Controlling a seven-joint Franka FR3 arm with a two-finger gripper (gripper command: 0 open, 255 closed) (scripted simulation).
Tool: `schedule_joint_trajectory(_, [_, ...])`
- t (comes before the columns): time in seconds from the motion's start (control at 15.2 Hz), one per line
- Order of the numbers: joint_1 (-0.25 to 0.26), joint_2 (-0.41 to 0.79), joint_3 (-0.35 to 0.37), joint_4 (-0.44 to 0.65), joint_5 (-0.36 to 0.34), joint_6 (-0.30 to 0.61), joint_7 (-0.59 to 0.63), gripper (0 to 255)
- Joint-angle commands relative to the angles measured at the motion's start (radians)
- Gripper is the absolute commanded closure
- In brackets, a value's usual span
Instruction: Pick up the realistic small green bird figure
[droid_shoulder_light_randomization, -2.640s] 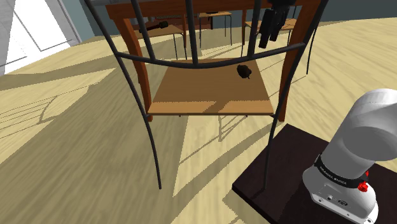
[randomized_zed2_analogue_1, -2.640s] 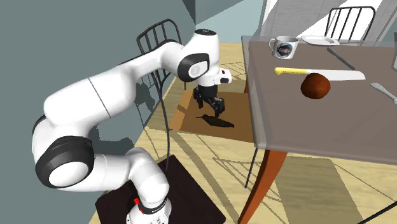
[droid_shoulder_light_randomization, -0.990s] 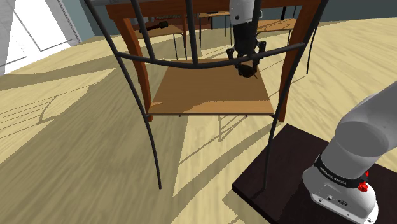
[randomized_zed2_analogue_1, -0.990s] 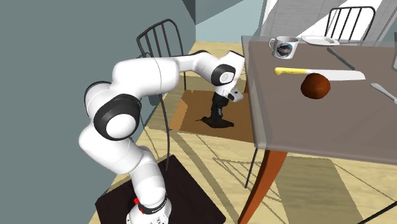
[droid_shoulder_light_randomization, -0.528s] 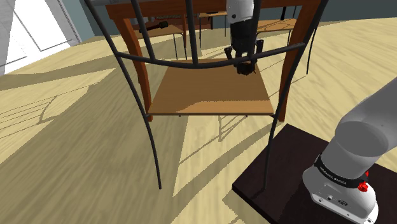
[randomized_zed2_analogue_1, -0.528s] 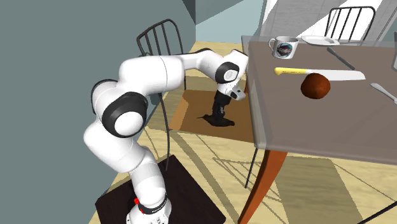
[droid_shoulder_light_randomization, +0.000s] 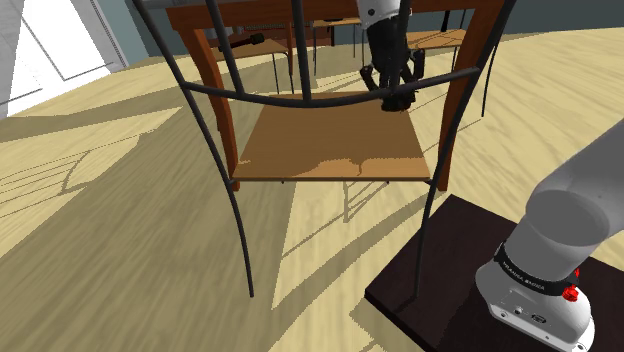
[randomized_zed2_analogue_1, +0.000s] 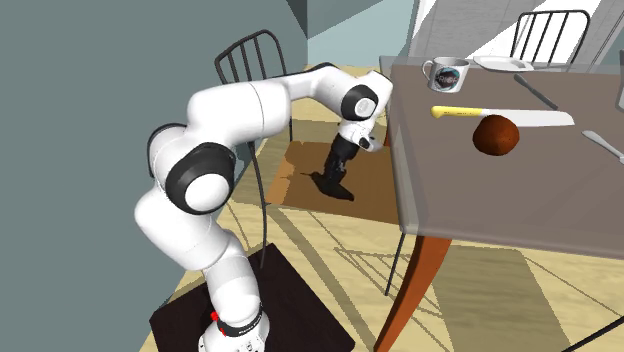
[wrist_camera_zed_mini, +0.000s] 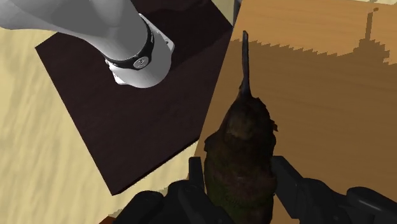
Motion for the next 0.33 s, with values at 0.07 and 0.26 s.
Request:
schedule_joint_trajectory(0.07, [-0.012,-0.003,0.004,0.085,-0.031,0.088,0.008,255])
schedule_joint_trajectory(0.26, [-0.019,0.0,0.01,0.104,-0.03,0.073,0.008,255])
